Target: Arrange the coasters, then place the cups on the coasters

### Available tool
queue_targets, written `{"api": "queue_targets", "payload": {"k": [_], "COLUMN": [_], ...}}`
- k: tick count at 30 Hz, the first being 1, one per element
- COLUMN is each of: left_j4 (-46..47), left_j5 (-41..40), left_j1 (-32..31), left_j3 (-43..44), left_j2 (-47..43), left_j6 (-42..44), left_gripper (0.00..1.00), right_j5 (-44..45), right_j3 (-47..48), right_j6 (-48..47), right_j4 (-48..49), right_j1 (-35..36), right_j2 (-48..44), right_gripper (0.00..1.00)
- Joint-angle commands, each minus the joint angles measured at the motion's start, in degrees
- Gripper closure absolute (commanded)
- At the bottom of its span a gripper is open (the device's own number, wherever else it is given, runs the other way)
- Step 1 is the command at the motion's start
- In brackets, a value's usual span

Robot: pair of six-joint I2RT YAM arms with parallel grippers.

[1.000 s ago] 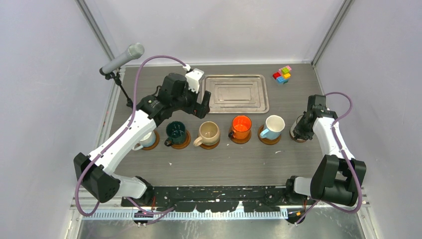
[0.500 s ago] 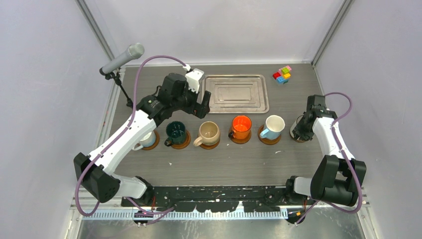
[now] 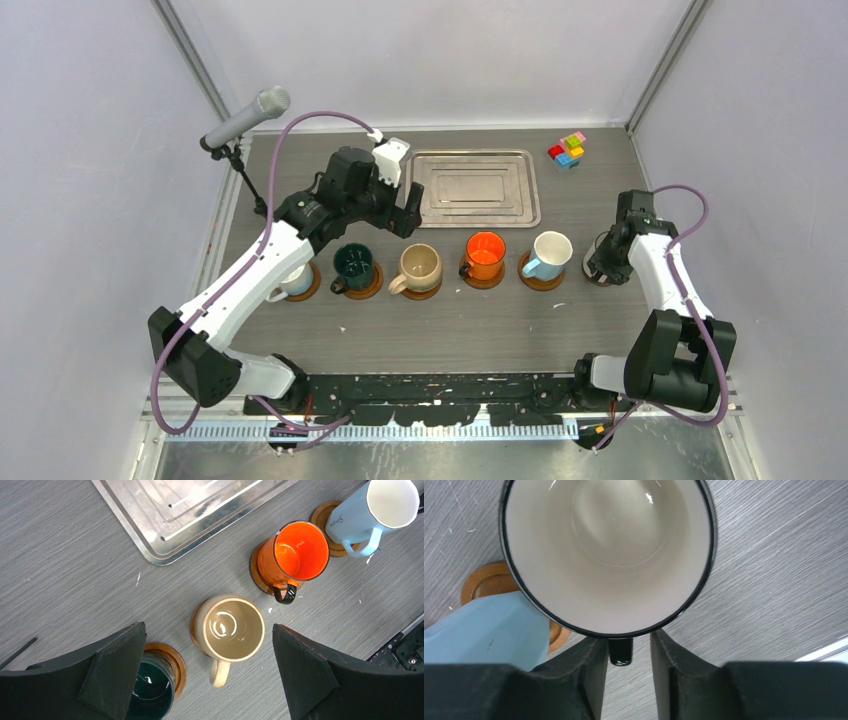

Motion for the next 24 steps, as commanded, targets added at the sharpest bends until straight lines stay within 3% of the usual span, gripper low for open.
{"api": "queue_targets", "payload": {"k": [1,10,24], "left_j4": [1.8,0.4,-1.4], "left_j5": [0.9,0.8,0.4], "left_j1": [0.3,0.3,0.3], "left_j3": [0.3,0.7,1.5], "left_j2": [-1.0,-0.7,-0.3], "left_j6": [-0.4,0.8,1.8], "left_gripper": [0.0,0.0,0.0], "right_j5": [1.1,-1.0,1.7], "right_j3": [1.7,1.8,6.3], "right_j6": [0.0,-1.0,-5.1], "right_j4": [0.8,0.2,-3.9], "right_j1": [-0.4,-0.4,-0.4], "right_j2": [-1.7,-4.3,-2.3], "right_gripper": [0.56,0.33,0.33]}}
